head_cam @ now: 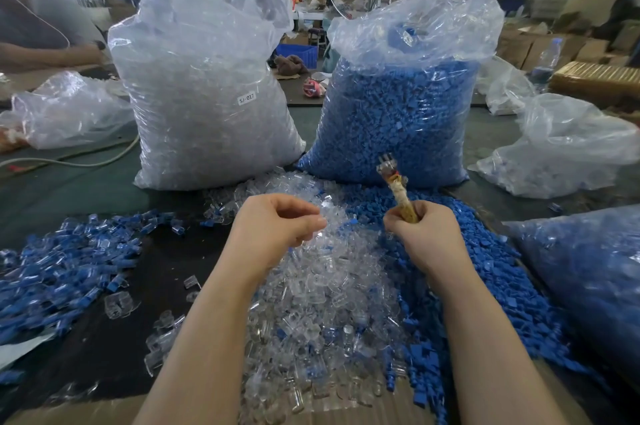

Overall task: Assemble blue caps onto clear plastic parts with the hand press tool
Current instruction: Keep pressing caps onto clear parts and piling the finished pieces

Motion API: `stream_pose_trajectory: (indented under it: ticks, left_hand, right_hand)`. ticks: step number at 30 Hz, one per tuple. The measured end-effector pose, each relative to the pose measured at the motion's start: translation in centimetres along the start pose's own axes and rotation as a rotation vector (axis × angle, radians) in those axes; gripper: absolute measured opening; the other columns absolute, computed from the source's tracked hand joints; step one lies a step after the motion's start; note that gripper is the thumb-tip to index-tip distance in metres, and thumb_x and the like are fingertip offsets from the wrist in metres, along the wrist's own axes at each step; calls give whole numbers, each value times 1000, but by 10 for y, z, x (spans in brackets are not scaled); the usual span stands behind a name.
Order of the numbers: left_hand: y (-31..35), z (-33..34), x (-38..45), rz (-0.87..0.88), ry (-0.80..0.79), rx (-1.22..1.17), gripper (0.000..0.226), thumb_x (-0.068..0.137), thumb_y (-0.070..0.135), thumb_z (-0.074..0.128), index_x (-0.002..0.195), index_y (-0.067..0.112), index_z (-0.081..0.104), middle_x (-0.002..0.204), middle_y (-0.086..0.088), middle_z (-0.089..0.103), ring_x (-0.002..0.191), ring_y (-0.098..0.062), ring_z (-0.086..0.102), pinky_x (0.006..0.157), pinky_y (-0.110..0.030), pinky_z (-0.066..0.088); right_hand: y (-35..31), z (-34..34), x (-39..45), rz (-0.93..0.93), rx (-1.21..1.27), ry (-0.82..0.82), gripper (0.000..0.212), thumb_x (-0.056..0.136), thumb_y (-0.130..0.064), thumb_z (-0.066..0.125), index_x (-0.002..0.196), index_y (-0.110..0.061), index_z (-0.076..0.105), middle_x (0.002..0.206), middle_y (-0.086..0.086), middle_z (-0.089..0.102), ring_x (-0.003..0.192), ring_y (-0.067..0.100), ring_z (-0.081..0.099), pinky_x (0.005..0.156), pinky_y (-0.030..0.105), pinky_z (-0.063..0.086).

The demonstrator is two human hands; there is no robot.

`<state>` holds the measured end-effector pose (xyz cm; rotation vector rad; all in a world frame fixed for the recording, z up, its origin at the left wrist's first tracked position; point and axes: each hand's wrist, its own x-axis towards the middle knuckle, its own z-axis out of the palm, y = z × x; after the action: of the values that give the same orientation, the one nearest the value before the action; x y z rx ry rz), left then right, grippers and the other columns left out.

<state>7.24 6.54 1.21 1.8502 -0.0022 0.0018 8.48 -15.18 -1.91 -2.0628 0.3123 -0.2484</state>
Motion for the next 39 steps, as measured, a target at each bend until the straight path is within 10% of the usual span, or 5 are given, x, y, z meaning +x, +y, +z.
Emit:
stream_pose_trajectory:
  ticks: [14,29,33,39]
  left_hand:
    - [0,14,2,-48,62,-190,18,82,3,74,84,20,76,78,1,75,71,-6,67,65,-16,54]
    - [5,19,1,-85,62,-388,21,88,3,69,104,13,60,77,-4,71,68,-11,71,63,-21,57]
    - [7,25,-1,-77,58,-370,17,85,4,72,99,10,66,76,-3,72,67,-10,71,63,-19,57]
    - [10,32,-4,-65,37,-435,13,85,2,71,96,10,71,75,-5,75,74,-14,74,66,-20,58]
  right_hand:
    - [1,1,0,34,-545,-113,15,87,-37,65,82,-24,58,74,-1,62,67,19,58,51,27,37]
    - [-8,0,-7,-8,-284,-141,9,81,-22,68,84,-14,66,73,9,66,68,28,64,60,38,50]
    - [-15,-3,-12,-80,30,-144,4,88,-17,67,88,-20,70,61,-2,59,39,2,43,40,18,36]
    - [-31,4,-19,-193,313,-112,10,88,-18,73,79,-19,69,70,-2,66,63,1,55,54,7,44]
